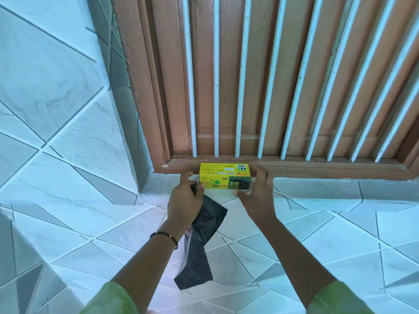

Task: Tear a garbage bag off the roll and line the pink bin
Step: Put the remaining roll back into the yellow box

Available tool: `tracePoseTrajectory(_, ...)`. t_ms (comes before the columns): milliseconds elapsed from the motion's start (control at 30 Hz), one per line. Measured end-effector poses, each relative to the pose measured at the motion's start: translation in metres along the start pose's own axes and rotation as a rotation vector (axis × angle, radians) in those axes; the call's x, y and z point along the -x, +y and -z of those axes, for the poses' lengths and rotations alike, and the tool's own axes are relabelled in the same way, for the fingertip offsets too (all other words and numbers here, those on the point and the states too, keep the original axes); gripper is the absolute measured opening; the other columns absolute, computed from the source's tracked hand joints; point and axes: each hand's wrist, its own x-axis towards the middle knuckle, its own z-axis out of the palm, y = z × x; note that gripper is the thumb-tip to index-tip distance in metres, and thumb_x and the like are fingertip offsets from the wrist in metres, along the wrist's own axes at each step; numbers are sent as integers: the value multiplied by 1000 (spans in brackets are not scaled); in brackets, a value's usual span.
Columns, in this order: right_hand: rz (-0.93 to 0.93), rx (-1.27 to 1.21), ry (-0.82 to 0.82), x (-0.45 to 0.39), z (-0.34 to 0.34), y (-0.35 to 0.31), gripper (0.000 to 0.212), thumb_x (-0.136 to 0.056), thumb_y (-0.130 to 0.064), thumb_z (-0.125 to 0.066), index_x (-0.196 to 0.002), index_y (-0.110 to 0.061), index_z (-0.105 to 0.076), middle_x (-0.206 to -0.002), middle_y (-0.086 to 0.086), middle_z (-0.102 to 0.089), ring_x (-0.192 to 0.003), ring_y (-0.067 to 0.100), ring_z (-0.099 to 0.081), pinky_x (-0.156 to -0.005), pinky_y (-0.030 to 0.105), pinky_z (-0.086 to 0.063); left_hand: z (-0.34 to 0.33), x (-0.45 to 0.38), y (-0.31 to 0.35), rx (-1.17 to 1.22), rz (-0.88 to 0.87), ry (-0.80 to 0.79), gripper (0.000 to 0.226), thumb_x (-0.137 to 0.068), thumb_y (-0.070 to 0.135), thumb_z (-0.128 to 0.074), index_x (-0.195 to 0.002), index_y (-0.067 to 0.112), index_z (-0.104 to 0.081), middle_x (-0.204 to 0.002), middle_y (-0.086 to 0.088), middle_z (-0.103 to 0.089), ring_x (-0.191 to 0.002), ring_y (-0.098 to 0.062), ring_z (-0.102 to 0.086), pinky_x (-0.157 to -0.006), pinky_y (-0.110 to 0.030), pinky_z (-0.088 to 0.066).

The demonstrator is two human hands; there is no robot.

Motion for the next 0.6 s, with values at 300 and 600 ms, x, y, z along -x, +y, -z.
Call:
tracePoseTrajectory(300,-258,-362,-578,157,-7,-46,31,-74,-41,-71,-99,-49,-54,-98,-39,-59,-96,-20,-53,-80,5,-42,35,71,0,310,128,56,20,-97,17,-39,-113,22,-51,-83,12,-70,-67,5,-56,-57,-3,-36)
tracePoseTrajectory(600,-470,-856,-450,181,21,-94,11,-80,-3,-67,-87,-10,-72,-86,6,-75,-82,22,-68,-77,34,-55,103,146,-24,696,240,-522,80,-64,59,-73,-129,24,-44,-113,3,-67,-104,-5,-64,-86,-20,-51)
